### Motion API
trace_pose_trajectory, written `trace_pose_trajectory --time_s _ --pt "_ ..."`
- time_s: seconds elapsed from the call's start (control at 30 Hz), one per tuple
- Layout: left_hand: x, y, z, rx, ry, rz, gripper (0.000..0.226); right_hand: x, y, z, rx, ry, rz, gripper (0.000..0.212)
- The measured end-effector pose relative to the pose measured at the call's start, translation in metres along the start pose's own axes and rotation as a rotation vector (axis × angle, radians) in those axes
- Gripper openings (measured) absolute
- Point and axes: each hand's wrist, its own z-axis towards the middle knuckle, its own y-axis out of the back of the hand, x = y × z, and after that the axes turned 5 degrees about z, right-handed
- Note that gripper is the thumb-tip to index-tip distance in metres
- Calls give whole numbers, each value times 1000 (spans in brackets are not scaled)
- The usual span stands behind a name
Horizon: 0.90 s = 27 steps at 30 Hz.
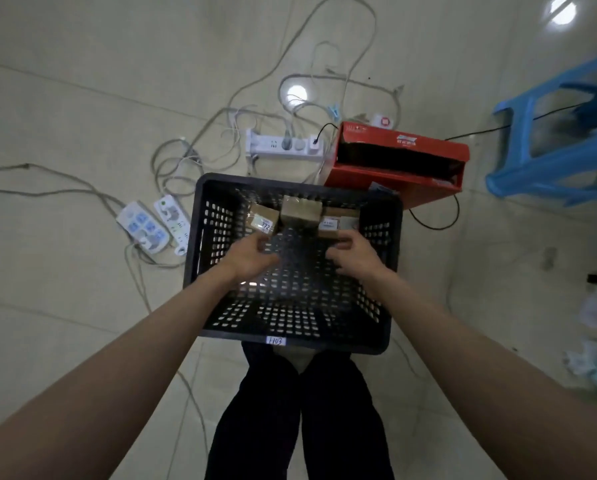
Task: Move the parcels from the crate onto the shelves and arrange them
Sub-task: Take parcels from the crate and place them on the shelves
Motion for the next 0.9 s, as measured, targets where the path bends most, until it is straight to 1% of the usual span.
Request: trace_pose_trajectory --time_s 0.1,0.17,0.23,0.27,0.3,0.33,0.37,0.4,0.43,0.47,0.53,0.6,0.63,0.67,0.77,0.9 --pt "12 -19 71 -58 13 -111 59 -10 -14 72 -28 -40 156 50" --pt "14 -30 113 -118 13 -179 56 -16 -26 117 -35 -66 215 50" --pt "15 -40 153 -161 0 -217 59 -22 -38 159 -29 -95 257 46" --pt "16 -43 171 -166 -13 -226 63 -26 -44 178 -27 -106 270 44" --pt "21 -46 190 -171 -30 -240 73 -29 -49 194 -23 -104 283 43" --pt "24 -49 204 -176 -41 -264 84 -32 -54 207 -20 -90 293 44" --pt "29 -54 217 -173 -43 -305 88 -34 -59 216 -21 -65 307 48" --pt "30 -58 222 -173 -43 -331 85 -36 -64 222 -29 -34 319 53" --pt "32 -63 224 -183 -42 -346 75 -38 -68 223 -46 -1 336 57" --pt "32 -67 221 -203 -38 -369 66 -39 -72 220 -68 30 354 57" --pt "39 -78 206 -263 -16 -472 56 -47 -79 201 -109 40 432 49" --pt "49 -89 177 -301 34 -624 44 -60 -83 172 -100 -2 550 34" --pt "54 -95 160 -319 59 -685 34 -68 -82 155 -92 -29 596 31" --pt "58 -100 140 -331 92 -718 28 -77 -82 140 -77 -58 630 32" --pt "74 -114 85 -337 157 -775 29 -103 -83 99 -36 -167 675 46" --pt "89 -132 25 -332 208 -751 24 -137 -80 44 27 -284 756 38"
